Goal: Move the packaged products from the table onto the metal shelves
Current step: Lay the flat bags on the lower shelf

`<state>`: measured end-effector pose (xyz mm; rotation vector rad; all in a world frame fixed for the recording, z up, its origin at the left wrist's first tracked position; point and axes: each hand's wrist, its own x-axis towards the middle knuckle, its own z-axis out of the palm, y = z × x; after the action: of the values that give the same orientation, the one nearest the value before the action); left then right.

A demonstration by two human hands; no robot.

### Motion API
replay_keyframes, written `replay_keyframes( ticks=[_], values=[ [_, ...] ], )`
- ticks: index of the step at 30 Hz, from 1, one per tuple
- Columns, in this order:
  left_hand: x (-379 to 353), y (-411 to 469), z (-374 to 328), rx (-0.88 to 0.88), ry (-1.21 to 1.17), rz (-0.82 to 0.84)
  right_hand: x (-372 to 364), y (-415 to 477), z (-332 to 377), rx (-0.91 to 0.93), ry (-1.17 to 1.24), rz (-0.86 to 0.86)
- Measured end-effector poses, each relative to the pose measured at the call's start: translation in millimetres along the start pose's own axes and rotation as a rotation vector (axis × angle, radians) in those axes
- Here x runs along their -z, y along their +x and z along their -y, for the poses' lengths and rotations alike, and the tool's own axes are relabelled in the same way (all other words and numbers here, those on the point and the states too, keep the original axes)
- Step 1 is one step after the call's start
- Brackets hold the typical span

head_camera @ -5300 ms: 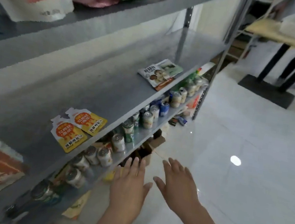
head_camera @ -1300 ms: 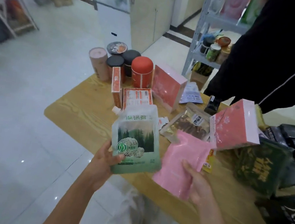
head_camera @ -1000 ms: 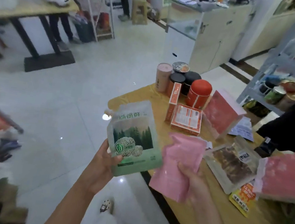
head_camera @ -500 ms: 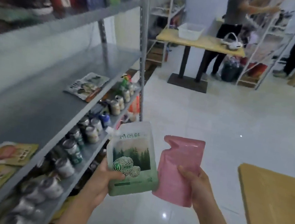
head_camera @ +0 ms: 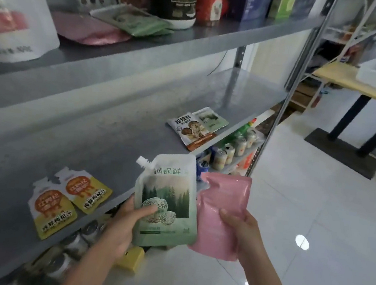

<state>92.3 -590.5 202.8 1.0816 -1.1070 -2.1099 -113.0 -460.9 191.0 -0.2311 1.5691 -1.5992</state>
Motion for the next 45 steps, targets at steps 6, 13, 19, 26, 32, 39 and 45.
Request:
replay_keyframes(
  ticks=[6, 13, 19, 26, 32, 39, 45],
  values=[
    [-52, 32, 14, -0.051, -0.123, -0.153, 24, 72, 36, -0.047, -0.148, 0.148],
    [-104, 55, 33, -0.138, -0.225, -0.389, 36, 133, 69, -0.096, -0.305, 0.31],
    [-88, 69, 30, -0.138, -0.285, -0.639, 21, 170, 83, -0.148, -0.371, 0.38],
    [-39, 110, -1, -0.114, -0.054, -0.869, -26, 217, 96, -0.139, -0.425, 0.376],
    [-16, 141, -35, -0.153, 0.006, -0.95, -86, 248, 104, -0.021, -0.533, 0.444],
    [12, 147, -34, -0.081, 0.092, -1.019, -151, 269, 96, 0.233, -0.702, 0.509],
    [17, 157, -36, -0.058, 0.161, -1.099, -174, 283, 83, 0.623, -1.212, 0.449]
  ],
)
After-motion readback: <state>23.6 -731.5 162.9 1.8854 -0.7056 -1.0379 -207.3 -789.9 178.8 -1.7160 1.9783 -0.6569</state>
